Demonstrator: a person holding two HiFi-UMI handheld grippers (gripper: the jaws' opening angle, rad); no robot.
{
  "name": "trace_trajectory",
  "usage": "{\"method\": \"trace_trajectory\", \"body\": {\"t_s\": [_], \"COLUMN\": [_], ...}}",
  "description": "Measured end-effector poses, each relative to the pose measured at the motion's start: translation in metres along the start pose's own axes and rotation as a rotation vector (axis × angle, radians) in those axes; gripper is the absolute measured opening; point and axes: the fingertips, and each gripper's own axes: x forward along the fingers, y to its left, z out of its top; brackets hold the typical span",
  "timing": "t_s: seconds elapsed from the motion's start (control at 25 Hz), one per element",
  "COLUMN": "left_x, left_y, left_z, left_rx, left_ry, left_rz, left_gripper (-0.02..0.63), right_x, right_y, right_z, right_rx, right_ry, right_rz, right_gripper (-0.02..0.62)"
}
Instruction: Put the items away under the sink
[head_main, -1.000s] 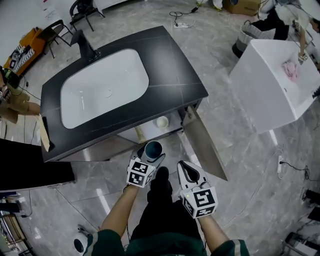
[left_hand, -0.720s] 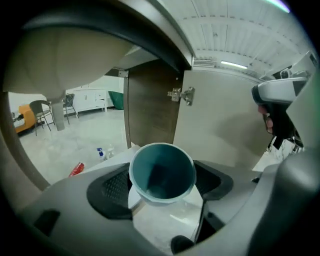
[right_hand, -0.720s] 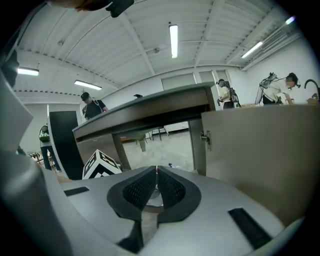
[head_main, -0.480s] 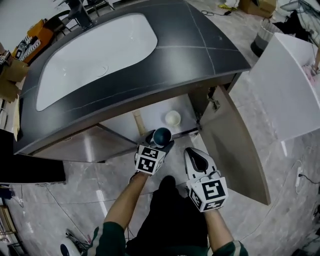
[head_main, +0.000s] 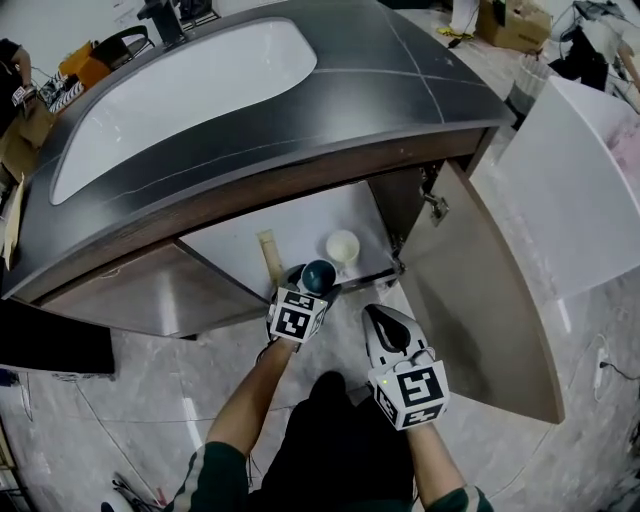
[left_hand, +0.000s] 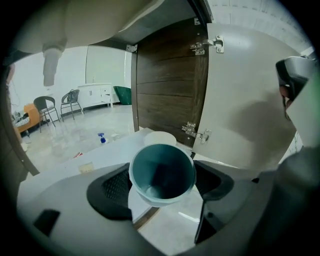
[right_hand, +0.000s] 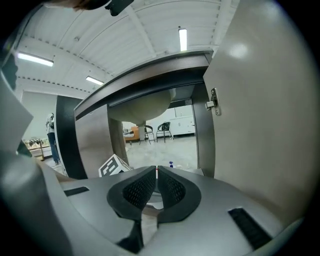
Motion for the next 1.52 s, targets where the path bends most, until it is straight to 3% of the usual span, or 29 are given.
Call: {"method": "trace_trajectory", "body": {"t_s": [0.36,0.56,1.04,1.52], "left_x": [0.027,0.032,0.069,0.094], "left_y": [0.005,0.014,0.017,0.014], "left_z": [0.019,0.023,0.059,0.076], "left_rx": [0.015,-0.053,-0.079,-0.045], "left_ry": [-0.057,-0.096,-0.158,-0.182], "left_rz": [-0.011,-0.019,-0.03,-0.001], "left_gripper": [0.388,0.385,0.383,0.385], "right_x": [0.006,0.005,0.006,0.002], "right_y": [-0.006,-0.01,-0.019,-0.038], "right_z": [-0.016,-0.018,-0.023,-0.035], "right_rx": [-0.013,-0.013,-0.009,0.015], "right_ry": [-0.003,0.002,0.016,0.036], "right_rz": [0.004,-0.011,-0.045,-0.095], "right_gripper": [0.043,0.043,0.043,0.043]}}
